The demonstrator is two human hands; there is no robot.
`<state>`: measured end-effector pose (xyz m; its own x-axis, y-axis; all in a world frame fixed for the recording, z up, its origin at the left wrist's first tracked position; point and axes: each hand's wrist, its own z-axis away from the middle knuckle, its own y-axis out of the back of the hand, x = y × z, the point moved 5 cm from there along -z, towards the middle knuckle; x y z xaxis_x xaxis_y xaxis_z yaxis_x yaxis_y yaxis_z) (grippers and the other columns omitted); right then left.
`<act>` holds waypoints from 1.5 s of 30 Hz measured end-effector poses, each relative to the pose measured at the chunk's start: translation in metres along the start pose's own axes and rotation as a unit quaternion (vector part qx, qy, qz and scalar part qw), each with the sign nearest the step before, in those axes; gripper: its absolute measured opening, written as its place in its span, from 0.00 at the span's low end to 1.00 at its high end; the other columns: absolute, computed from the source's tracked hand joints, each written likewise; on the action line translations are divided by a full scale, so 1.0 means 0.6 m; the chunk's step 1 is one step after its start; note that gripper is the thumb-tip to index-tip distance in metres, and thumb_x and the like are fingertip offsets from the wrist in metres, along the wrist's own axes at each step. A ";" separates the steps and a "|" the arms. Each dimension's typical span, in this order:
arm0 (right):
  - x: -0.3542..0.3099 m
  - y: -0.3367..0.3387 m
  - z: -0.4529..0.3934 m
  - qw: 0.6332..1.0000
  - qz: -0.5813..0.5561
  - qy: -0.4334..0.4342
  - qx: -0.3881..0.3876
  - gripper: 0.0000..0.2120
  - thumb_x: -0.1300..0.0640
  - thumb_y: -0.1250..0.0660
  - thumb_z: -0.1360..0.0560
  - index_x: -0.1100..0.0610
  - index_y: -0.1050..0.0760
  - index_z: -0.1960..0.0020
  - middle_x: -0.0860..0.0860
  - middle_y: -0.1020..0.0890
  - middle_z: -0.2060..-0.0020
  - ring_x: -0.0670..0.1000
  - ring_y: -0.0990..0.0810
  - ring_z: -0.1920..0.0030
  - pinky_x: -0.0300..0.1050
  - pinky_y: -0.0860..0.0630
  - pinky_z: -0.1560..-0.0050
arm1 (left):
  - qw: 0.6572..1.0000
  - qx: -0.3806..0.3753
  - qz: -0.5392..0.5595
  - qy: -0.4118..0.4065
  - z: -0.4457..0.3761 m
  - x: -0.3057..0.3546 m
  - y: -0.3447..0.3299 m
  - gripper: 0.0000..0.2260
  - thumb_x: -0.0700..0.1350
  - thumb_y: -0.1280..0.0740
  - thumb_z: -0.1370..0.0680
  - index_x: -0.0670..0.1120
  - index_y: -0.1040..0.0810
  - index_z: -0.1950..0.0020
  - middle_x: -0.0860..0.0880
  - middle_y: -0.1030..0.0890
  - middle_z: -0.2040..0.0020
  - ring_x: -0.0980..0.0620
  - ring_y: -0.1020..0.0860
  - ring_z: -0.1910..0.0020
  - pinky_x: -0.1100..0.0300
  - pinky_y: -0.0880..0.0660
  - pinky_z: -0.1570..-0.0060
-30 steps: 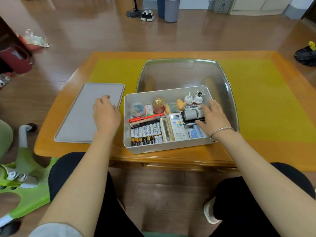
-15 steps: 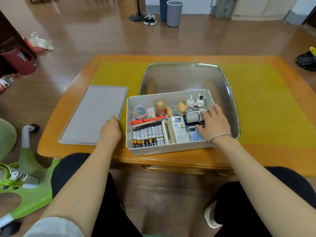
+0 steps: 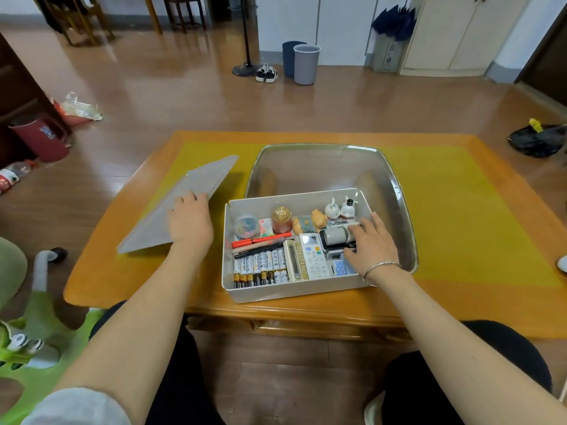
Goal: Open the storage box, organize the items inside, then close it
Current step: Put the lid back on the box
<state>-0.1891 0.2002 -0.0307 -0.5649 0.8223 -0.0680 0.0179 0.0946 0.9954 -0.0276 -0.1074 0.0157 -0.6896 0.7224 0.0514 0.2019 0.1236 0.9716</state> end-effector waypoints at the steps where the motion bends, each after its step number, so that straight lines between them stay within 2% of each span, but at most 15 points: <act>1: -0.001 0.002 -0.001 1.000 -0.008 -0.001 -0.002 0.25 0.47 0.37 0.27 0.52 0.33 0.31 0.53 0.38 0.27 0.55 0.52 0.24 0.49 0.47 0.26 | 1.000 0.016 0.012 -0.002 -0.011 0.005 0.017 0.17 0.32 0.41 0.24 0.42 0.29 0.37 0.38 0.28 0.42 0.37 0.29 0.43 0.47 0.31 0.54; 4: 0.001 0.006 -0.004 1.000 -0.028 -0.001 -0.010 0.24 0.49 0.36 0.27 0.52 0.33 0.32 0.53 0.39 0.27 0.55 0.51 0.24 0.49 0.47 0.26 | 0.998 0.058 0.031 -0.007 -0.040 0.023 0.062 0.17 0.31 0.39 0.25 0.45 0.27 0.38 0.41 0.26 0.43 0.39 0.28 0.44 0.50 0.33 0.59; 8: 0.005 0.014 -0.006 0.996 -0.080 -0.007 -0.028 0.27 0.52 0.34 0.27 0.54 0.35 0.30 0.55 0.38 0.28 0.56 0.47 0.25 0.49 0.46 0.27 | 0.991 0.117 0.045 -0.047 -0.061 0.062 0.116 0.20 0.33 0.39 0.26 0.48 0.25 0.37 0.43 0.24 0.43 0.40 0.28 0.44 0.49 0.35 0.50; 11: 0.015 0.036 -0.017 0.990 -0.137 -0.021 -0.031 0.31 0.54 0.32 0.27 0.57 0.38 0.28 0.57 0.35 0.30 0.57 0.41 0.28 0.48 0.43 0.29 | 0.980 0.176 0.060 -0.069 -0.063 0.092 0.155 0.19 0.34 0.40 0.24 0.52 0.24 0.38 0.46 0.22 0.44 0.40 0.29 0.46 0.49 0.39 0.50; 18: 0.041 0.142 -0.073 0.950 -0.301 -0.063 0.056 0.32 0.54 0.32 0.25 0.64 0.41 0.27 0.59 0.35 0.29 0.57 0.37 0.29 0.46 0.40 0.31 | 0.941 0.265 0.130 -0.164 -0.052 0.163 0.247 0.18 0.35 0.38 0.25 0.53 0.20 0.42 0.50 0.19 0.49 0.44 0.27 0.50 0.54 0.45 0.54; 21: 0.055 0.184 -0.080 0.894 -0.424 -0.085 0.119 0.32 0.51 0.33 0.25 0.62 0.42 0.27 0.56 0.33 0.30 0.53 0.34 0.31 0.40 0.38 0.37 | 0.932 0.259 0.154 -0.200 -0.042 0.191 0.266 0.14 0.39 0.37 0.21 0.54 0.21 0.41 0.50 0.19 0.51 0.45 0.27 0.50 0.56 0.50 0.57; 24: 0.075 0.203 -0.076 0.818 -0.543 -0.101 0.164 0.24 0.51 0.36 0.22 0.59 0.36 0.31 0.53 0.27 0.35 0.46 0.29 0.39 0.34 0.35 0.43 | 0.927 0.252 0.178 -0.213 -0.033 0.206 0.275 0.12 0.44 0.40 0.19 0.56 0.22 0.41 0.51 0.20 0.52 0.46 0.27 0.51 0.56 0.52 0.59; 27: 0.106 0.206 -0.064 0.795 -0.549 -0.150 0.211 0.17 0.48 0.38 0.22 0.60 0.29 0.42 0.52 0.24 0.51 0.43 0.26 0.57 0.24 0.33 0.62 | 0.924 0.243 0.187 -0.230 -0.030 0.208 0.279 0.11 0.46 0.41 0.19 0.57 0.23 0.41 0.53 0.21 0.54 0.47 0.27 0.50 0.56 0.52 0.60; 29: 0.116 0.199 -0.060 0.770 -0.587 -0.147 0.201 0.15 0.46 0.40 0.21 0.59 0.30 0.53 0.53 0.27 0.60 0.45 0.30 0.64 0.31 0.31 0.64 | 0.925 0.223 0.197 -0.234 -0.032 0.203 0.275 0.11 0.46 0.41 0.19 0.57 0.23 0.41 0.54 0.22 0.55 0.46 0.27 0.50 0.56 0.50 0.58; 31: 0.119 0.189 -0.052 0.741 -0.626 -0.152 0.190 0.16 0.45 0.42 0.21 0.57 0.31 0.59 0.54 0.28 0.60 0.48 0.30 0.63 0.40 0.32 0.62 | 0.927 0.204 0.211 -0.232 -0.035 0.200 0.268 0.11 0.47 0.41 0.19 0.57 0.23 0.41 0.55 0.23 0.54 0.47 0.27 0.49 0.55 0.48 0.57; 35: 0.118 0.177 -0.033 0.756 -0.596 -0.162 0.217 0.24 0.45 0.43 0.20 0.65 0.28 0.61 0.52 0.27 0.66 0.44 0.32 0.67 0.42 0.36 0.65 | 0.926 0.172 0.239 -0.234 -0.033 0.199 0.252 0.10 0.49 0.41 0.18 0.57 0.22 0.42 0.56 0.23 0.54 0.48 0.28 0.48 0.56 0.48 0.56; 38: 0.110 0.179 -0.033 0.767 -0.574 -0.172 0.232 0.22 0.45 0.43 0.20 0.60 0.35 0.66 0.50 0.36 0.73 0.45 0.41 0.73 0.41 0.44 0.72 | 0.932 0.177 0.252 -0.191 -0.029 0.184 0.238 0.12 0.50 0.38 0.20 0.56 0.23 0.38 0.52 0.22 0.44 0.46 0.30 0.42 0.54 0.41 0.50; 41: 0.104 0.175 -0.037 0.780 -0.555 -0.183 0.224 0.23 0.47 0.43 0.20 0.55 0.42 0.70 0.51 0.39 0.74 0.47 0.43 0.73 0.38 0.46 0.77 | 0.942 0.158 0.294 -0.020 -0.011 0.145 0.203 0.24 0.51 0.37 0.20 0.48 0.37 0.26 0.44 0.33 0.30 0.41 0.35 0.33 0.46 0.37 0.38; 43: 0.105 0.171 -0.041 0.781 -0.551 -0.200 0.216 0.23 0.48 0.43 0.20 0.54 0.44 0.70 0.52 0.39 0.73 0.48 0.44 0.72 0.40 0.47 0.76 | 0.920 0.108 0.373 0.056 0.011 0.126 0.168 0.27 0.53 0.40 0.19 0.41 0.42 0.25 0.41 0.35 0.29 0.40 0.35 0.32 0.45 0.37 0.36; 45: 0.106 0.164 -0.048 0.795 -0.528 -0.223 0.201 0.24 0.48 0.43 0.20 0.54 0.45 0.71 0.52 0.41 0.73 0.50 0.45 0.71 0.44 0.48 0.72 | 0.909 0.083 0.404 0.066 0.033 0.116 0.138 0.23 0.54 0.42 0.19 0.39 0.38 0.31 0.41 0.31 0.35 0.42 0.30 0.39 0.49 0.31 0.44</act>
<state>-0.2469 0.2459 0.0646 -0.0932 0.2747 -0.9570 0.0414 0.9614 0.2719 -0.0450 -0.0333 0.0953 -0.3449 0.5364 0.7703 0.7740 -0.3017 0.5567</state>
